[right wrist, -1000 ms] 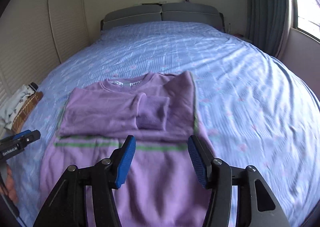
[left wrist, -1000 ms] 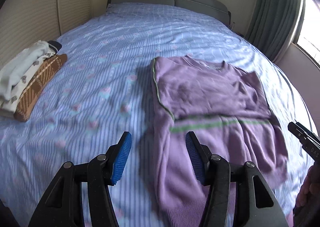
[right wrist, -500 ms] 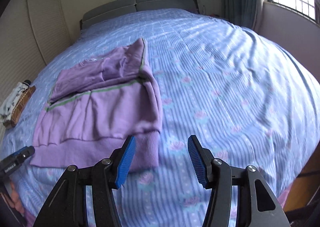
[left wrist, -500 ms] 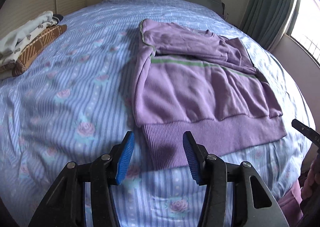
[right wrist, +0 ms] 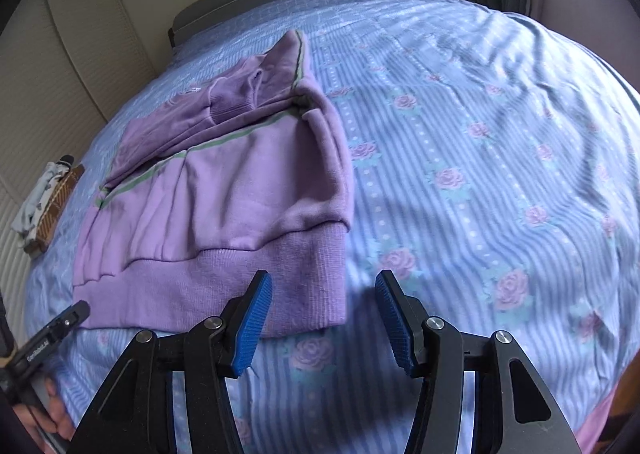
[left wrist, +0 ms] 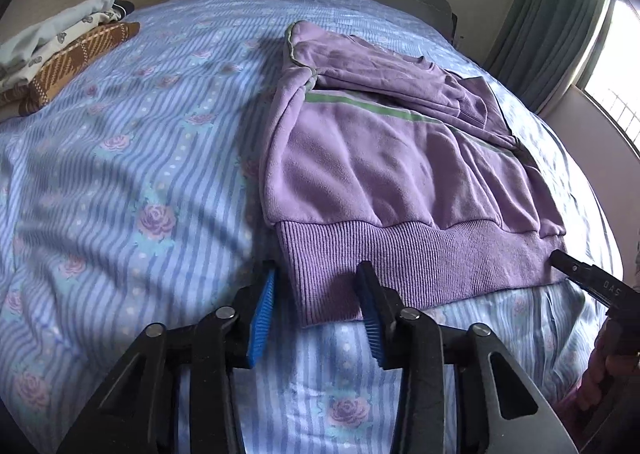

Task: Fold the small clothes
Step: 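Grasp the ribbed hem with the left gripper while the right gripper grasps it too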

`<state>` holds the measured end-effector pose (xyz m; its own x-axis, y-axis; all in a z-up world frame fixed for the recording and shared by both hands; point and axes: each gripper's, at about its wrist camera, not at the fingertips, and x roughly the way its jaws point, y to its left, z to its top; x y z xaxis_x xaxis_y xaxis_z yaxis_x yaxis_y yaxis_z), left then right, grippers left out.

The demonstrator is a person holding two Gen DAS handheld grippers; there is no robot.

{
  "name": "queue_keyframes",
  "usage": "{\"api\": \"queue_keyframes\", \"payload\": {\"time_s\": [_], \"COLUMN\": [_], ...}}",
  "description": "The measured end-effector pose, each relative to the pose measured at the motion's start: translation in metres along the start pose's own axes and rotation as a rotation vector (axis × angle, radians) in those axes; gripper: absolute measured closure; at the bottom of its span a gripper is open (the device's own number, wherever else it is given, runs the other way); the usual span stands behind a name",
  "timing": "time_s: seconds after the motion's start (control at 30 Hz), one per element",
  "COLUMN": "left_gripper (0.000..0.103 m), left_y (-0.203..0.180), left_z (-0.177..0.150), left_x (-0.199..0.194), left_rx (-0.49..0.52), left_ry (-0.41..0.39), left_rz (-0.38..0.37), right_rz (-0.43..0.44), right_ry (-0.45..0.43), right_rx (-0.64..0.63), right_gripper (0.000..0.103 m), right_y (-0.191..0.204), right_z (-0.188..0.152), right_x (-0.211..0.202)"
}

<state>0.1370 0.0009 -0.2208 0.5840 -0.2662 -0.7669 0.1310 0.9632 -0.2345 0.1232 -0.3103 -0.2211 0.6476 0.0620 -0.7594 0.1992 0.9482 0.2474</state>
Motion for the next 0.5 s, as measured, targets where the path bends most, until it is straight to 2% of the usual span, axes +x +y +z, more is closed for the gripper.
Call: {"api": "queue_keyframes", "payload": {"time_s": [0.07, 0.13, 0.17, 0.2, 0.23, 0.3, 0.5], "left_gripper": [0.072, 0.083, 0.085, 0.092, 0.094, 0.095, 0.096], "left_y": [0.002, 0.003, 0.002, 0.002, 0.001, 0.000, 0.000], "left_z": [0.000, 0.001, 0.002, 0.002, 0.002, 0.002, -0.001], "left_x": [0.002, 0.003, 0.003, 0.003, 0.002, -0.001, -0.016], "left_rx": [-0.026, -0.042, -0.045, -0.044, -0.040, -0.034, -0.018], "left_ry": [0.007, 0.014, 0.018, 0.021, 0.023, 0.020, -0.003], "left_rz": [-0.017, -0.027, -0.033, -0.032, -0.033, -0.029, -0.028], "right_rz": [0.007, 0.006, 0.011, 0.017, 0.030, 0.065, 0.093], "right_ry": [0.009, 0.014, 0.012, 0.013, 0.017, 0.034, 0.022], "right_rx": [-0.002, 0.007, 0.015, 0.023, 0.031, 0.042, 0.051], "right_gripper": [0.050, 0.052, 0.054, 0.060, 0.071, 0.086, 0.092], "right_y": [0.001, 0.000, -0.001, -0.003, -0.005, -0.007, -0.007], "right_z": [-0.001, -0.001, -0.001, -0.001, -0.001, -0.001, -0.002], "right_x": [0.003, 0.004, 0.003, 0.002, 0.002, 0.004, -0.007]}}
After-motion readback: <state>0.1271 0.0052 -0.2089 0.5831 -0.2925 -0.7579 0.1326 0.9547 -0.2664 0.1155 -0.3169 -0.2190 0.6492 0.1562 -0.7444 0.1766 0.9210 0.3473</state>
